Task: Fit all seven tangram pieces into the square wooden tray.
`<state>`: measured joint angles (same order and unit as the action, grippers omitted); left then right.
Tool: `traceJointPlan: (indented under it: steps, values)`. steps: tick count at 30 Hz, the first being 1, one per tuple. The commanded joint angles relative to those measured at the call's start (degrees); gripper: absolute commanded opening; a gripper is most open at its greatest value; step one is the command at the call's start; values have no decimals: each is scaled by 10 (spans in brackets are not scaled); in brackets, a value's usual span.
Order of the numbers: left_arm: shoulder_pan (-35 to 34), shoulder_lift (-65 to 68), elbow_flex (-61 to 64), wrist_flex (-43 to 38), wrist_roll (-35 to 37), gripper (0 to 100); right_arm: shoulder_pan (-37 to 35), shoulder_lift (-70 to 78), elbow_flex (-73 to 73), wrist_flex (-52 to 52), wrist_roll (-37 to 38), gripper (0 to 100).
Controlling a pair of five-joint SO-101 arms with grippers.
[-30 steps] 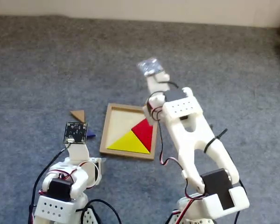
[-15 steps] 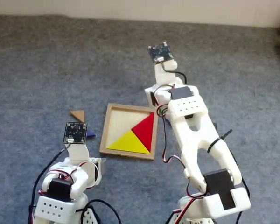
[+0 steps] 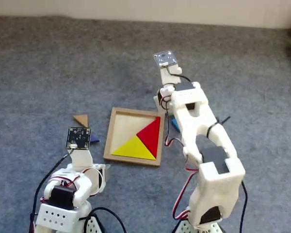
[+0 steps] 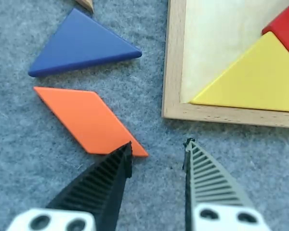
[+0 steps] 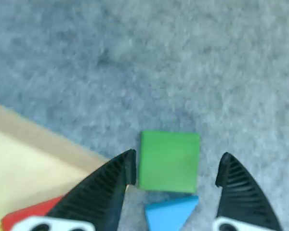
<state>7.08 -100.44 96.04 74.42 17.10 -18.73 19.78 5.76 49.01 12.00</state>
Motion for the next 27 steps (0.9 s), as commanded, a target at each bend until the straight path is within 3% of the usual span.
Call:
traceJointPlan:
  steps: [1, 14, 21, 27]
  values:
    - [4, -11, 13, 4, 4, 179, 7, 17, -52, 7, 9, 267]
    - [4, -11, 13, 4, 4, 179, 8, 42, -73, 59, 11, 264]
    - [4, -11, 13, 4, 4, 179, 8, 49, -73, 59, 47, 259]
    - [4, -11, 13, 4, 4, 179, 8, 96, -96, 70, 49, 164]
